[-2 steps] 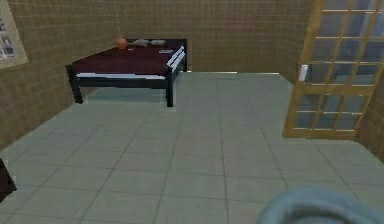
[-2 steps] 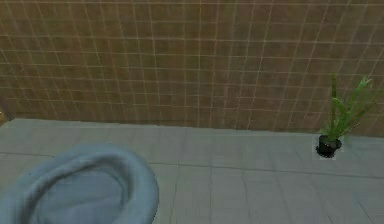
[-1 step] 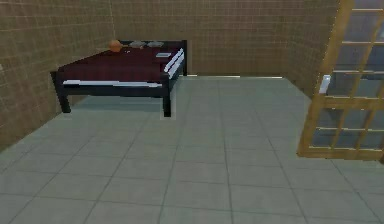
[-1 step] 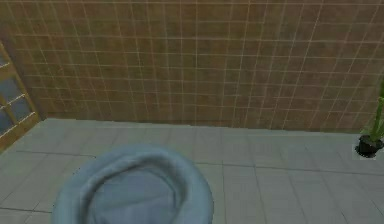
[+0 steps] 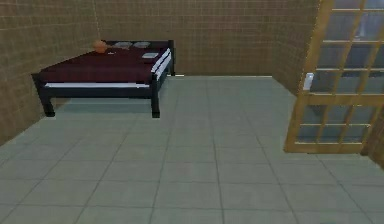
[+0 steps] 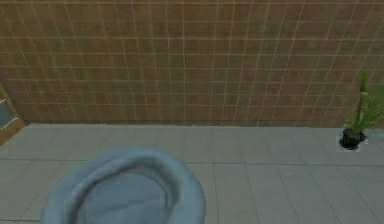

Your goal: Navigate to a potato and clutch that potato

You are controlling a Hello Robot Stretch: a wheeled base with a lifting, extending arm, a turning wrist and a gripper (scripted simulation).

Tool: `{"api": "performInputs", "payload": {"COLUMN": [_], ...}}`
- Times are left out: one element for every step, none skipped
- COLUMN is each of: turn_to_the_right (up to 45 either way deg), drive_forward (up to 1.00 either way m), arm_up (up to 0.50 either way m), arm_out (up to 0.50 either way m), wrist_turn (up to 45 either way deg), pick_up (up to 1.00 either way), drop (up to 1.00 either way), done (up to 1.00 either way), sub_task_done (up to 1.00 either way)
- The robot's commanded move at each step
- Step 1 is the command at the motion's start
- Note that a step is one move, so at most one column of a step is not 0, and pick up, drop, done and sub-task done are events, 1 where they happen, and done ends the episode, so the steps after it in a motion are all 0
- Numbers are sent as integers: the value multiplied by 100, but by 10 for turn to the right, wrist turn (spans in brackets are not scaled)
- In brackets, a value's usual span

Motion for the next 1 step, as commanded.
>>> {"api": "performInputs", "payload": {"turn_to_the_right": [0], "drive_forward": [70], "arm_up": [0], "arm_out": [0], "wrist_turn": [0], "pick_up": [0], "drop": [0], "done": [0], "sub_task_done": [0]}}
